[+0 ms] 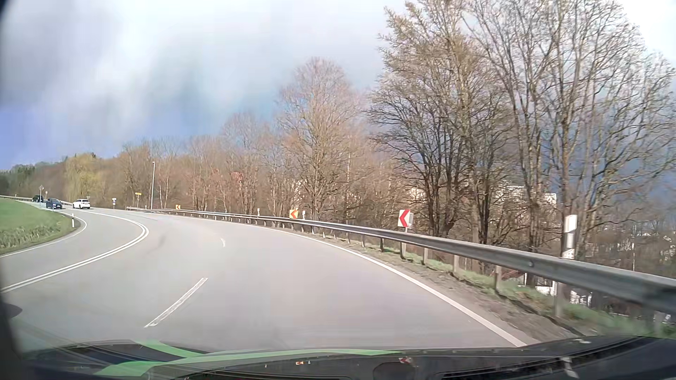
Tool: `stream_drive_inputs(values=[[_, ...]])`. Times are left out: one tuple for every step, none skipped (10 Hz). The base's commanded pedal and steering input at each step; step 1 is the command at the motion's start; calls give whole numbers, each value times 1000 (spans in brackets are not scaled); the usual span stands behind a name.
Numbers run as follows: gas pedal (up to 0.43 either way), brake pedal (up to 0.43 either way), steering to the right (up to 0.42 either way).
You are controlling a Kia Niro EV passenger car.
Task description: Follow the waypoints while adhering to traffic rules and regulations
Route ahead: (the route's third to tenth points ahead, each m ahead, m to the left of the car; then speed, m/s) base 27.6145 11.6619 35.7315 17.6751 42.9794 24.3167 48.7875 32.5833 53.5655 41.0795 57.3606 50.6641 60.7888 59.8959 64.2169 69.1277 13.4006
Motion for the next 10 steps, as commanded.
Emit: stream_drive_inputs(values=[[169, 0, -93], [169, 0, -93], [169, 0, -94], [169, 0, -94], [169, 0, -94], [157, 0, -94], [157, 0, -94], [157, 0, -94], [157, 0, -94], [157, 0, -95]])
